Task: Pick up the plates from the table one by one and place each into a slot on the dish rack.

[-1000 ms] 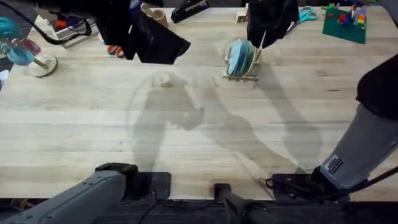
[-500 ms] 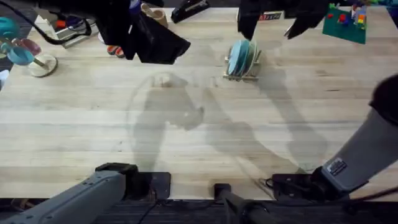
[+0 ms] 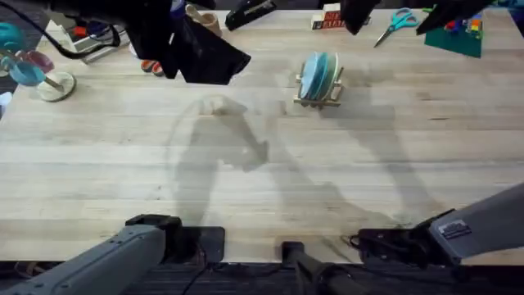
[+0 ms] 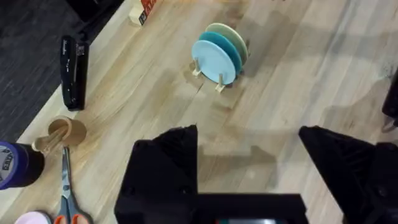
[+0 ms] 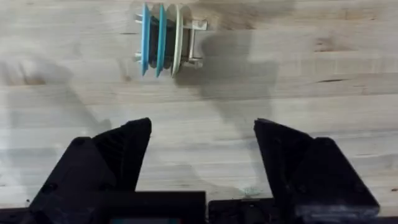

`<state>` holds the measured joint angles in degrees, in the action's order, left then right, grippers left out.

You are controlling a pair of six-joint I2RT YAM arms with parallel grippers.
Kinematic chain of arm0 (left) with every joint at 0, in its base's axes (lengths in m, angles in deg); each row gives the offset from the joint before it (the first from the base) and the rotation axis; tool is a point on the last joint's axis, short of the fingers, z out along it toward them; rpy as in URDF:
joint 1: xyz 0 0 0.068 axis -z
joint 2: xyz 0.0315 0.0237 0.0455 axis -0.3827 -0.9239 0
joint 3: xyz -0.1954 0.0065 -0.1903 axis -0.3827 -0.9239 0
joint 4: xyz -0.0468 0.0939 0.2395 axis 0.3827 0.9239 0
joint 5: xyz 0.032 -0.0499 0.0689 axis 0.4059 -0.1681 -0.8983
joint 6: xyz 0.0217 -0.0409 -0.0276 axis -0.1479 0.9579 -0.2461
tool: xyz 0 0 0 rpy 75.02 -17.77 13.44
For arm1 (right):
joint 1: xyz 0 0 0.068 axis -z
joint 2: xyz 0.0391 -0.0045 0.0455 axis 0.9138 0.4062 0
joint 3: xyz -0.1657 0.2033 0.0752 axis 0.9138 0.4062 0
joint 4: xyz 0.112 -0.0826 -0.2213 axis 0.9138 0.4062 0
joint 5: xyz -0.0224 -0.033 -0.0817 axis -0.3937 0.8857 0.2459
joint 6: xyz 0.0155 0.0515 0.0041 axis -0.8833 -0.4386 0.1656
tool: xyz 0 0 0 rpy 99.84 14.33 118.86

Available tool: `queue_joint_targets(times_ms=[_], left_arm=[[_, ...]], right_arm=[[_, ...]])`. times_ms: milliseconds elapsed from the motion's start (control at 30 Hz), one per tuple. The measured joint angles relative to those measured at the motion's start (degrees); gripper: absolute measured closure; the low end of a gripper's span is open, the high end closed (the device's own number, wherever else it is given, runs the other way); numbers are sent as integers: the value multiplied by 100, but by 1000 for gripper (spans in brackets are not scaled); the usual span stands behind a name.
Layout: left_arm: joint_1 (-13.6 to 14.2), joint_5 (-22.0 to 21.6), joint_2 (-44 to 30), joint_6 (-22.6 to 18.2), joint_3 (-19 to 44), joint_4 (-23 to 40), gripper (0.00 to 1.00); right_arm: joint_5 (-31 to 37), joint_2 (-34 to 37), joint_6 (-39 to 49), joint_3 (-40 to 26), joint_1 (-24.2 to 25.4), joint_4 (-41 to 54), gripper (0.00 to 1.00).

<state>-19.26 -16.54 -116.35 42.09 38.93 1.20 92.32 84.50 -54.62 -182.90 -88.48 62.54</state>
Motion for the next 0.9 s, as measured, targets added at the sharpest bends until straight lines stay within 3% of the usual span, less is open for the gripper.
queue_joint_targets(times_ms=[333, 700, 900], left_arm=[[0, -77, 0, 0, 0, 158, 8], [0, -519, 1, 373, 0, 269, 8], [0, -603, 1, 436, 0, 321, 8]], right_arm=[[233, -921, -11, 218, -605, 21, 8], [434, -2537, -137, 2697, -1002, -1484, 6], [428, -2852, -140, 3184, -1002, -1655, 6]])
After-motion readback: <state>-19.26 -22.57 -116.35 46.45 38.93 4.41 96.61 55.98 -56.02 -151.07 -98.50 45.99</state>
